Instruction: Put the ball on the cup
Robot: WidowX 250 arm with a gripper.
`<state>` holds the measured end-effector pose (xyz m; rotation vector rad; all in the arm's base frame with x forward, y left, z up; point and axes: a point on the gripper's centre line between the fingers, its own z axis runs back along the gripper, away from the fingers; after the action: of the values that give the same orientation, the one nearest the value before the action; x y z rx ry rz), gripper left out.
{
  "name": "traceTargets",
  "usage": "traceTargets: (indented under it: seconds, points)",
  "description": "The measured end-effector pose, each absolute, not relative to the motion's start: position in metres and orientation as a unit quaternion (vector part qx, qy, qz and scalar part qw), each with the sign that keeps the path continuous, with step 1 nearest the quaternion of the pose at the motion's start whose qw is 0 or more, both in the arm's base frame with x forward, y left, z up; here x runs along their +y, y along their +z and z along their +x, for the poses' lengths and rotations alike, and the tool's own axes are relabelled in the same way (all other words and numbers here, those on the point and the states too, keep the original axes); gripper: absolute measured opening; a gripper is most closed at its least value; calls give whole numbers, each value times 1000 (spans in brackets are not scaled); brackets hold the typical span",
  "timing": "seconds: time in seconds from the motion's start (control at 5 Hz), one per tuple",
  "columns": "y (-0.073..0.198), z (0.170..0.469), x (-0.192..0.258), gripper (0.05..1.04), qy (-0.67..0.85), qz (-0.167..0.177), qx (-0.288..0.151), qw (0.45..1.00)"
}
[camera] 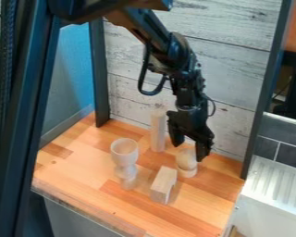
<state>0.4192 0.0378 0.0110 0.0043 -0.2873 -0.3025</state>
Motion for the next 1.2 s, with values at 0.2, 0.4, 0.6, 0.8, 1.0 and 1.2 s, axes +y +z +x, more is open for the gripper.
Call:
traceTargets:
  seconds: [0.2, 0.4, 0.6, 0.8, 1.0, 1.2]
  points:
    - [-6, 417, 35, 999, -160, 25, -122, 979]
    - [-27, 415, 41, 999, -158, 52, -106, 980]
    - [-35, 418, 49, 950, -154, 80, -100, 980]
    - [-35, 418, 47, 789, -150, 69, -101, 981]
    - [-26, 406, 52, 789, -140, 24, -105, 984]
    - [36, 385, 68, 789, -122, -29, -162, 979]
